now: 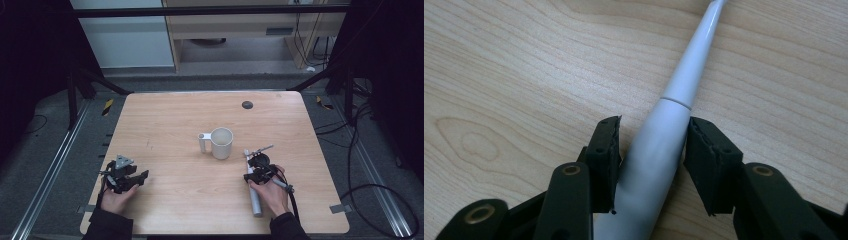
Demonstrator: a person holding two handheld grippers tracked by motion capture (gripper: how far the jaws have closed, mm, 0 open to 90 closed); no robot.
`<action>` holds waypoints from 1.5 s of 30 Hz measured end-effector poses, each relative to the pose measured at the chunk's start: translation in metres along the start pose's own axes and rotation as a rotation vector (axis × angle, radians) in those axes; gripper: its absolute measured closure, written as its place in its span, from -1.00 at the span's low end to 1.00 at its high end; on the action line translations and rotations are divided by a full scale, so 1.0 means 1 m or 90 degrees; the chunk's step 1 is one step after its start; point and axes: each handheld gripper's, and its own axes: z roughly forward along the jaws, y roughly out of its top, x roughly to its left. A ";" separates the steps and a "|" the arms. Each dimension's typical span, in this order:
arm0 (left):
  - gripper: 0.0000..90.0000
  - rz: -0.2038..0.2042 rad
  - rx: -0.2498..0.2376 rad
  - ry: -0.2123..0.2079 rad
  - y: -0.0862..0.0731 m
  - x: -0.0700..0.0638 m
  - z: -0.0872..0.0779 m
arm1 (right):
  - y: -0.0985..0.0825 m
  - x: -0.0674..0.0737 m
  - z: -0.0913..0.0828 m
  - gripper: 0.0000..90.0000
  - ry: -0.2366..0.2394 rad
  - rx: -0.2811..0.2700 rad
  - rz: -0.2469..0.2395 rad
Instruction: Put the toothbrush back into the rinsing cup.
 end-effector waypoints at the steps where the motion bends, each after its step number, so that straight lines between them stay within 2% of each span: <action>1: 0.03 0.000 -0.001 0.000 0.000 0.000 0.000 | 0.001 0.000 0.000 0.31 0.001 0.003 0.001; 11: 0.03 0.002 0.002 -0.001 0.000 0.000 0.001 | 0.003 0.002 0.000 0.47 -0.018 0.016 -0.006; 16: 0.03 0.001 0.001 -0.001 0.000 -0.001 0.001 | 0.004 0.002 0.000 0.48 -0.022 0.025 -0.009; 30: 0.04 0.002 0.001 -0.001 0.000 0.000 0.000 | 0.003 -0.002 -0.004 0.50 -0.010 0.045 -0.014; 35: 0.04 0.002 0.000 -0.001 0.000 0.000 0.000 | 0.002 -0.003 -0.011 0.50 0.003 0.038 -0.008; 45: 0.05 0.002 0.000 0.000 0.000 0.000 0.000 | 0.002 -0.009 -0.043 0.51 0.019 -0.031 -0.001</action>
